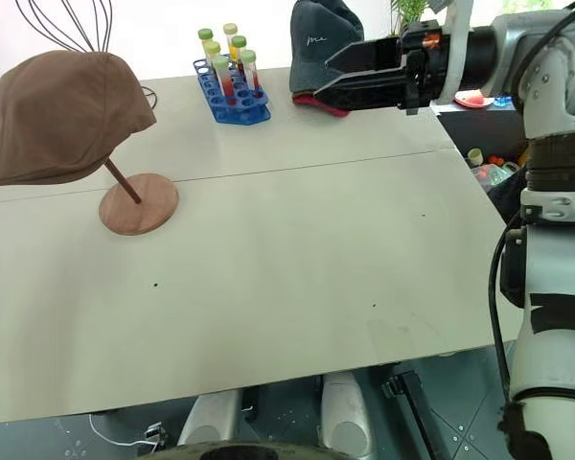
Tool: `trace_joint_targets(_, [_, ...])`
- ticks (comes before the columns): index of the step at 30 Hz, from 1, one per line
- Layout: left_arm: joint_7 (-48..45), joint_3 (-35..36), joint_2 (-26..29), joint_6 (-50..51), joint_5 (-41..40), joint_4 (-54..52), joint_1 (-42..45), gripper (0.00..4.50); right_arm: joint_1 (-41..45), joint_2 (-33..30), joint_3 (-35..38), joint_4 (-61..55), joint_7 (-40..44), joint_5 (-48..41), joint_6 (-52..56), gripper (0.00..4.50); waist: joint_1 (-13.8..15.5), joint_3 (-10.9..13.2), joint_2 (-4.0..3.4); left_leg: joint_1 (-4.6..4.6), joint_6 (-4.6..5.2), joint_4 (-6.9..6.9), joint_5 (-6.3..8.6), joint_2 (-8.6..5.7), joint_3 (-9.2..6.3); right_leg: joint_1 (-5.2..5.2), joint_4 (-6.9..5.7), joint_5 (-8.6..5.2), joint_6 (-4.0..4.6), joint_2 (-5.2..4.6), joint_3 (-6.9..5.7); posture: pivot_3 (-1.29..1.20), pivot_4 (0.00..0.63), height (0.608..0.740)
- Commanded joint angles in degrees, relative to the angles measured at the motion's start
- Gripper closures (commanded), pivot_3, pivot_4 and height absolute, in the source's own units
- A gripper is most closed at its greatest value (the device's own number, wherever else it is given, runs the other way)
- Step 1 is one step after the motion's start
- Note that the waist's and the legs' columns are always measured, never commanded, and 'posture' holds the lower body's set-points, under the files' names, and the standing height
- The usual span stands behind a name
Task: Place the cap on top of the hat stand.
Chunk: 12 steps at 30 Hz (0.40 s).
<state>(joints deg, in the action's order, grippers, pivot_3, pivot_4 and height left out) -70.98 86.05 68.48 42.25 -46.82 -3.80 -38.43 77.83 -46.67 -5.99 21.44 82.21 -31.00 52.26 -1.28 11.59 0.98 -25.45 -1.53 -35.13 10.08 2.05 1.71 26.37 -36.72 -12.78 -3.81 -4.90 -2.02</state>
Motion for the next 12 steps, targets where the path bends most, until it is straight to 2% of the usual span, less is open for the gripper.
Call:
trace_joint_targets(1, [-14.46, 8.98, 7.28, 3.44, 4.54, 12.68, -3.11, 0.1, 2.21, -1.9, 1.06, -1.83, 2.73, 0.17, -1.28, 0.0, 0.01, 0.0, 0.0, 0.02, -0.14, 0.0, 0.08, 0.01, 0.01, 0.02, 0.1, 0.02, 0.03, -0.01, -0.01, 0.0, 0.15, 0.728])
trace_joint_targets(6, [-21.3, 12.13, 20.71, 0.24, 17.16, 33.87, 1.52, 0.1, 2.42, -3.23, 2.27, -1.56, 4.12, 0.13, -1.13, 0.0, 0.05, -0.01, 0.01, 0.01, -0.22, 0.04, 0.13, 0.02, 0.02, 0.11, 0.41, 0.11, 0.14, -0.08, -0.16, 0.0, 0.15, 0.728])
trace_joint_targets(12, [-21.52, 7.56, 25.53, -4.82, 20.74, 40.19, 6.44, 0.1, 1.8, -3.73, 3.66, -3.11, 3.78, -0.77, 0.02, 0.0, -0.53, -0.02, 0.03, -0.05, -0.35, 0.13, 0.34, 0.28, 0.47, 0.04, 0.5, 0.2, 0.07, -0.16, -0.22, 0.0, 0.15, 0.728])
